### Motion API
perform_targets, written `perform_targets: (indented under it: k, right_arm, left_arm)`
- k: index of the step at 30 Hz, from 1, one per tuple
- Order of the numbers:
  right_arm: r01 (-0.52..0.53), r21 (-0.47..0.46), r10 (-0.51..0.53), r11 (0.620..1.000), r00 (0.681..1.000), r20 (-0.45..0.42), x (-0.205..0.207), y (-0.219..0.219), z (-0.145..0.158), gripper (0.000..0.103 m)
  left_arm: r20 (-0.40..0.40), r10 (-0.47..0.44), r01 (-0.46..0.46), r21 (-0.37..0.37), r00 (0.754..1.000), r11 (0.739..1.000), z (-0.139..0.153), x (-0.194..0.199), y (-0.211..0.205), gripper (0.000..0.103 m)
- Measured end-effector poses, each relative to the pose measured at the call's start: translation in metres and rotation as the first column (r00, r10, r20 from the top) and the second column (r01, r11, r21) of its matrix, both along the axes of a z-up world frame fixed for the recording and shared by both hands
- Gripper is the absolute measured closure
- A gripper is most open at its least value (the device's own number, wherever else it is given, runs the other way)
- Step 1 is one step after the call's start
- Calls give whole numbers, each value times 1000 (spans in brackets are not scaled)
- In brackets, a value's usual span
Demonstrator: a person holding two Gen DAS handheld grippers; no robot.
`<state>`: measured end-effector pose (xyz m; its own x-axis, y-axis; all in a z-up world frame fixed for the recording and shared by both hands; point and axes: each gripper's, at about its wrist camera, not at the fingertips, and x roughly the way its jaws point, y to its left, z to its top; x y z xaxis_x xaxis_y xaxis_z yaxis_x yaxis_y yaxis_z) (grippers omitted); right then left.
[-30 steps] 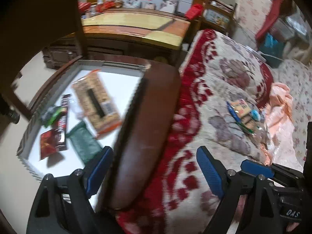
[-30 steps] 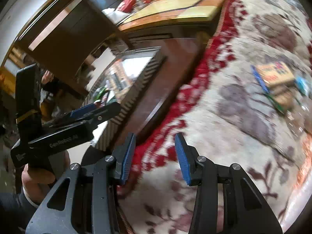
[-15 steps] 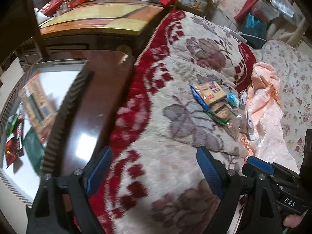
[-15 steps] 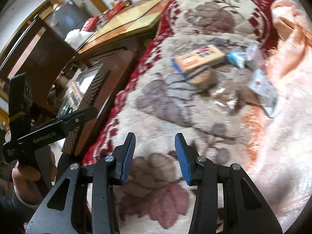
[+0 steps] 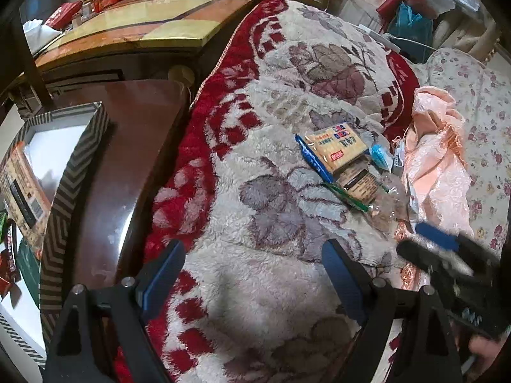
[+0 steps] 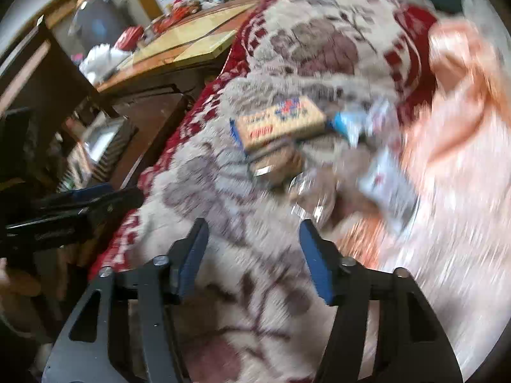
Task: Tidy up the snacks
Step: 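Move both grippers back over the remaining snacks on the blanket, then grasp the clear cake pack with the right gripper while left grasps the clear nut bag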
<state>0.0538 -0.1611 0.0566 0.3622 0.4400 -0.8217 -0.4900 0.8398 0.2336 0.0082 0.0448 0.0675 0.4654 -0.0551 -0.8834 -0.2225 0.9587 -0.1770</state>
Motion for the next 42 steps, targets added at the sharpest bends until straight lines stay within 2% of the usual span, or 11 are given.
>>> perform_targets:
  k: [5, 9, 11, 15, 17, 19, 25, 31, 36, 42]
  right_arm:
    - [-91, -145, 97, 985, 995, 32, 38, 23, -6, 42]
    - [-183, -217, 186, 959, 983, -5, 64, 44, -18, 42]
    - [-236, -252, 243, 938, 970, -7, 71, 56, -26, 38]
    - [-273, -321, 276, 907, 961, -38, 83, 68, -45, 39]
    - [-249, -281, 244, 927, 968, -52, 88, 61, -46, 46]
    - [-223, -210, 214, 952, 975, -63, 89, 48, -43, 49]
    - [-162, -148, 161, 976, 987, -15, 63, 12, -24, 49]
    - [-50, -76, 53, 996, 998, 33, 44, -34, -1, 49]
    - [74, 42, -75, 996, 996, 40, 52, -76, 13, 49]
    - [121, 57, -121, 991, 993, 5, 57, -88, 1, 49]
  left_arm:
    - [-7, 21, -21, -14, 1000, 1000, -7, 1, 8, 14]
    - [-16, 36, -36, -15, 999, 999, -13, 5, 16, 14]
    - [-26, 36, -37, -13, 999, 999, -17, 8, 19, 14]
    - [-30, 22, -23, -13, 999, 1000, -20, 19, 20, 14]
    - [-22, -3, 3, -10, 1000, 1000, -20, 26, 17, 14]
    - [-11, -34, 34, 4, 999, 999, -18, 35, 12, 14]
    - [13, -156, 155, 10, 988, 988, -13, 65, -9, 14]
    - [15, -283, 283, 0, 959, 959, -14, 92, -37, 14]
    - [-11, -352, 352, 7, 936, 936, -19, 106, -61, 14]
    - [-30, -409, 408, -22, 912, 913, -21, 97, -90, 14]
